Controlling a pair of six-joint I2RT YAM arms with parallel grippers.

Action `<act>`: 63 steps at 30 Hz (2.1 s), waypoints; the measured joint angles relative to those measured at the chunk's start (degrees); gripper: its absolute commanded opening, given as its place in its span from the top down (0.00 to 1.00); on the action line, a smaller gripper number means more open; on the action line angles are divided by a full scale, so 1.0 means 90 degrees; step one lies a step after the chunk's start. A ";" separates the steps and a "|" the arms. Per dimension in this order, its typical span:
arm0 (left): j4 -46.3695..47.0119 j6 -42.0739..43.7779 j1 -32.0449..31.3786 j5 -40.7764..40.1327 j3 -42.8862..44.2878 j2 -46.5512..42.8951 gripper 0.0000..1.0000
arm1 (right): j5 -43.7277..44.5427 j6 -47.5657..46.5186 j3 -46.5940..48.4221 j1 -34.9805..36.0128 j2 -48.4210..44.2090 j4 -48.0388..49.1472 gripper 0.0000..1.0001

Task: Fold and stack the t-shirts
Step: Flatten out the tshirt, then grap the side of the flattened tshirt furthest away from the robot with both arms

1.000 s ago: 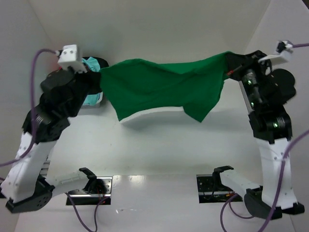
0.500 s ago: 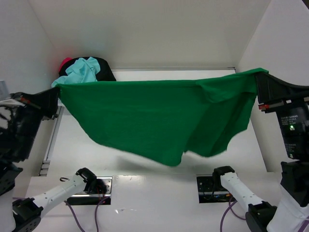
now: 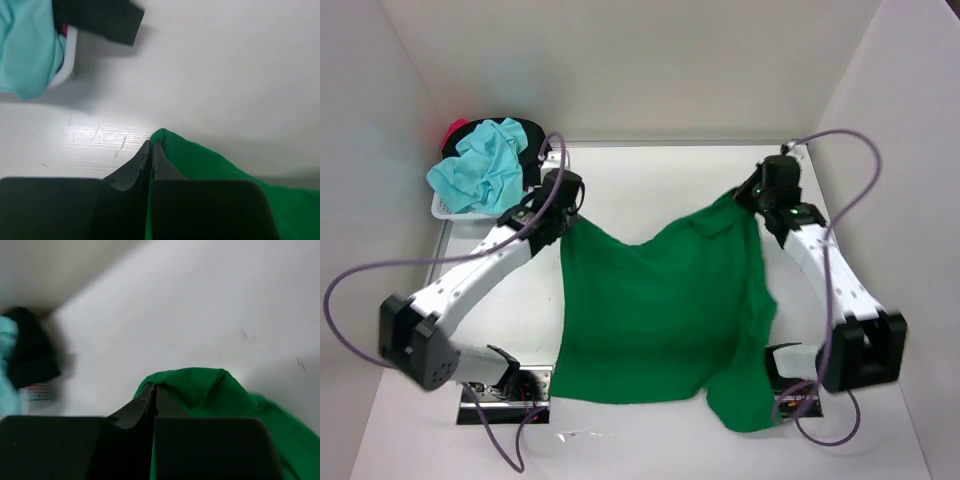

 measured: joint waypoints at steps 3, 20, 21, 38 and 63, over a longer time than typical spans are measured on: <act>0.0296 -0.0138 0.0539 0.0274 -0.0155 0.0962 1.00 | -0.0032 0.0126 -0.0573 -0.0090 0.1073 0.0238 1.00; 0.1127 0.0090 0.2103 0.1258 0.3534 0.5306 1.00 | -0.0097 0.0104 0.2579 -0.0493 0.5185 0.1430 1.00; 0.1134 0.0100 0.2144 0.1277 0.3614 0.5384 1.00 | -0.0102 0.0085 0.2771 -0.0517 0.5302 0.1418 1.00; 0.1083 0.0243 0.2302 0.1554 0.5020 0.6739 1.00 | -0.0495 -0.0418 0.4823 -0.0724 0.7298 0.0974 0.84; 0.0087 0.0886 0.2433 0.1460 0.7745 0.8191 1.00 | -0.0430 -0.0432 0.4515 -0.0726 0.7227 0.0600 0.45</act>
